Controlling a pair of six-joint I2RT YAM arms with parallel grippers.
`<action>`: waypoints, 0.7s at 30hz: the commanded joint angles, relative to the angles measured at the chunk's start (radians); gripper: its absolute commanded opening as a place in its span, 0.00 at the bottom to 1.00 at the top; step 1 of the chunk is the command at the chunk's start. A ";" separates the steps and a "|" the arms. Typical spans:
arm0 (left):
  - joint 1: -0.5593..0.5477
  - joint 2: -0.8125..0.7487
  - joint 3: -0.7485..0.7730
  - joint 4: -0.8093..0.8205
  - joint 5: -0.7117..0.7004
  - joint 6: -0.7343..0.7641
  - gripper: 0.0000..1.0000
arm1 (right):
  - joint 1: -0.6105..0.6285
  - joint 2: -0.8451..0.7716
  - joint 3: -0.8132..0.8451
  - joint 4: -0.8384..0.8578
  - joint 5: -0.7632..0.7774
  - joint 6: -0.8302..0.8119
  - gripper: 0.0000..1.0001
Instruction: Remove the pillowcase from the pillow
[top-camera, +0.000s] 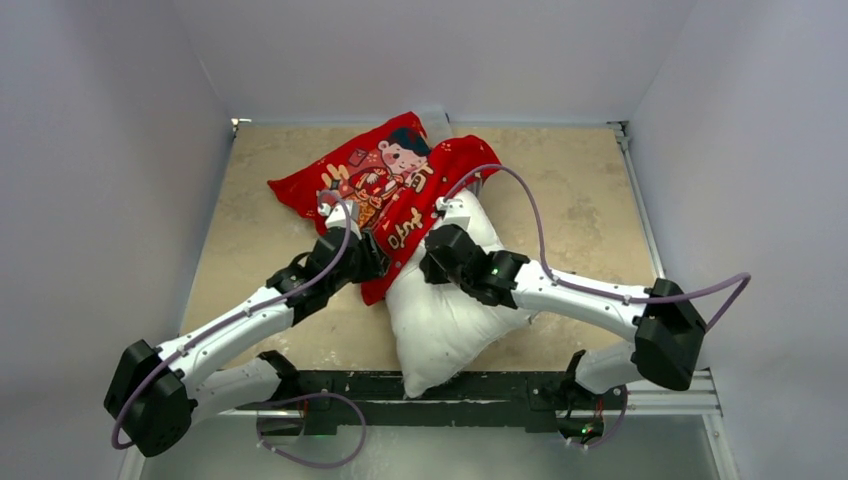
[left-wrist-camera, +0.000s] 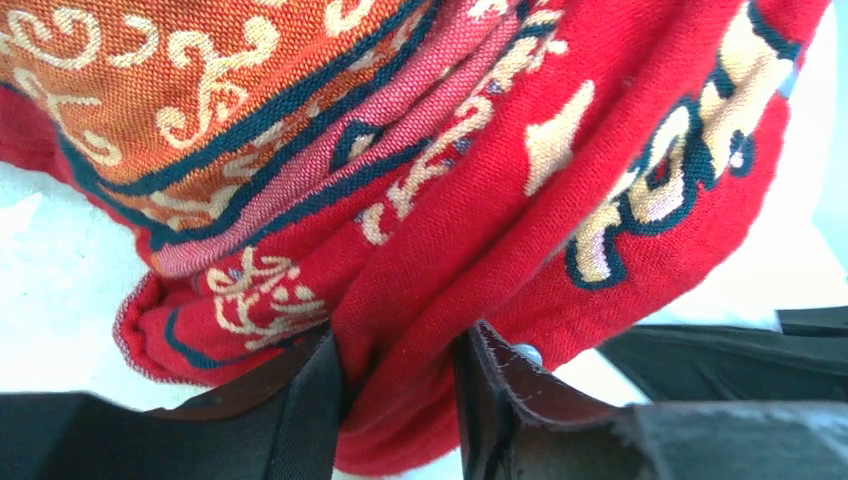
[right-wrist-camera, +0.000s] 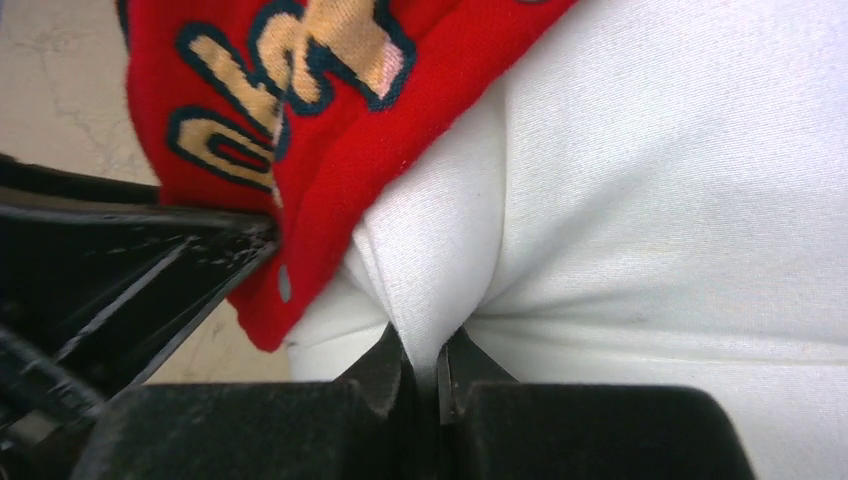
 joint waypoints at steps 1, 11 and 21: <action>0.003 0.038 -0.031 0.081 -0.003 -0.051 0.31 | 0.001 -0.065 0.005 0.070 -0.007 -0.012 0.00; 0.043 0.054 -0.001 0.014 -0.181 -0.058 0.00 | -0.022 -0.302 0.048 0.039 0.137 0.036 0.00; 0.213 0.128 0.014 0.003 -0.252 -0.117 0.00 | -0.027 -0.647 0.069 0.084 0.236 -0.008 0.00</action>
